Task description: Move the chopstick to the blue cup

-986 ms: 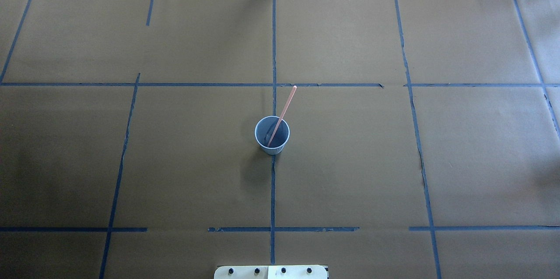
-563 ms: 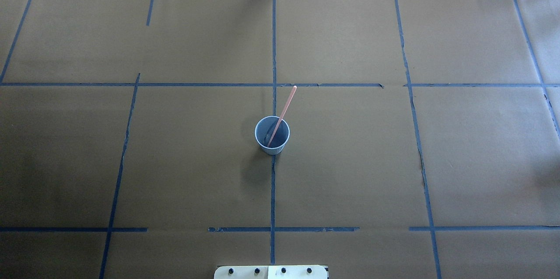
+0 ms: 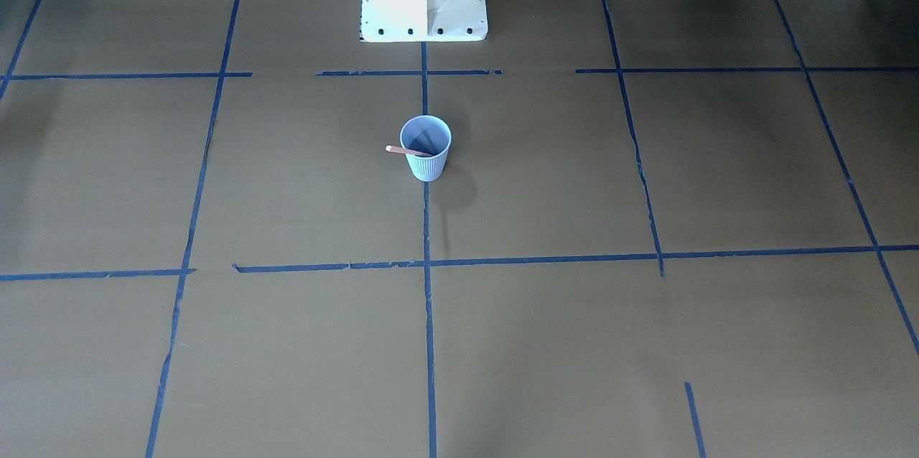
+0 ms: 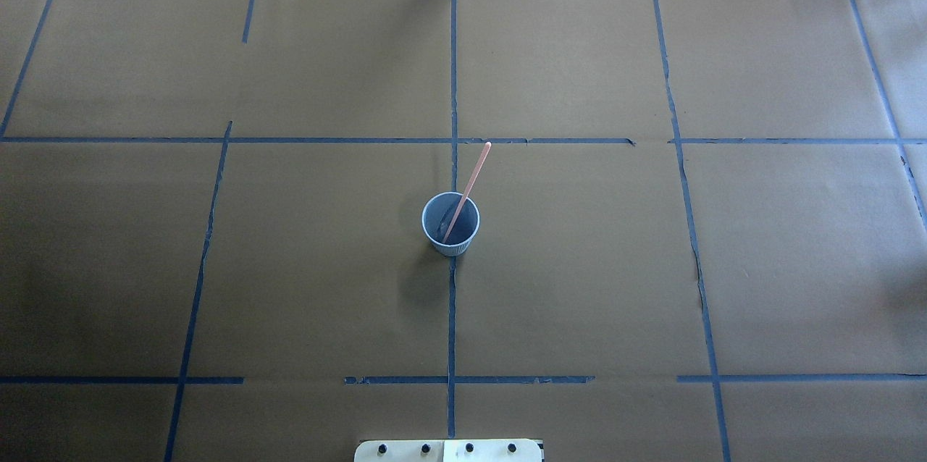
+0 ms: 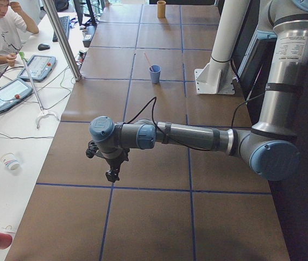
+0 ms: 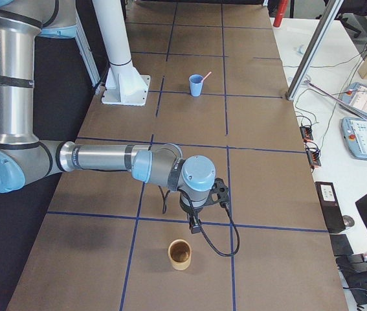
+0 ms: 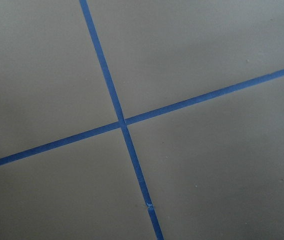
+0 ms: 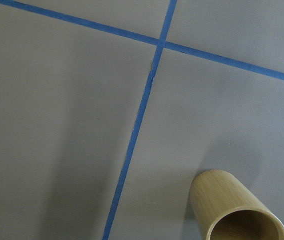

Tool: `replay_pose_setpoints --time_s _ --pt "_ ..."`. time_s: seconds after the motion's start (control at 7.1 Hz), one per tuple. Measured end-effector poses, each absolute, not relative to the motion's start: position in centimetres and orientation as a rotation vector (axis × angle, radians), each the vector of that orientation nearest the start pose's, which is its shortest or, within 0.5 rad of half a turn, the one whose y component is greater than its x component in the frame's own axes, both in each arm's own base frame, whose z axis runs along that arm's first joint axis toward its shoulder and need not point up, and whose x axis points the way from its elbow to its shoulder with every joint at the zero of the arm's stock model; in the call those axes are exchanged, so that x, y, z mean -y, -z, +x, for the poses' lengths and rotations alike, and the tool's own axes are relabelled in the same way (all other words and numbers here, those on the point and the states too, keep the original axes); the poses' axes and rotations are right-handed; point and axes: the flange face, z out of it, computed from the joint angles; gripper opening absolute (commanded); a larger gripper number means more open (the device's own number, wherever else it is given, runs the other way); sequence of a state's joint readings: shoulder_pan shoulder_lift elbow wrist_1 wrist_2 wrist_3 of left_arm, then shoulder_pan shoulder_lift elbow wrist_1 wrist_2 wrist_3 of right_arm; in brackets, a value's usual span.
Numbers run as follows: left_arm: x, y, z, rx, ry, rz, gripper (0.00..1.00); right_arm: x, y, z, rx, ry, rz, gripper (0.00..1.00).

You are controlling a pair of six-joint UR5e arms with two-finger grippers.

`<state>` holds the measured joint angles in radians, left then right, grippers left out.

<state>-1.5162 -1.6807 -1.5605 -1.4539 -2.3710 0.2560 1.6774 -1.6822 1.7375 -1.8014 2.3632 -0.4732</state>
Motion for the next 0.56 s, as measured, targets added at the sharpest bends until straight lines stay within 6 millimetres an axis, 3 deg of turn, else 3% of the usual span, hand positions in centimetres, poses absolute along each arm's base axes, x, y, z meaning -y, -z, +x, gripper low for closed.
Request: replay_pose_setpoints --time_s 0.28,0.56 --pt "53.4 -62.0 -4.3 -0.805 -0.167 -0.008 1.0 41.6 -65.2 10.8 0.796 0.277 0.059 1.0" --pt "53.4 -62.8 -7.2 -0.804 -0.069 -0.027 1.0 41.6 -64.9 10.6 0.794 0.279 0.06 1.0"
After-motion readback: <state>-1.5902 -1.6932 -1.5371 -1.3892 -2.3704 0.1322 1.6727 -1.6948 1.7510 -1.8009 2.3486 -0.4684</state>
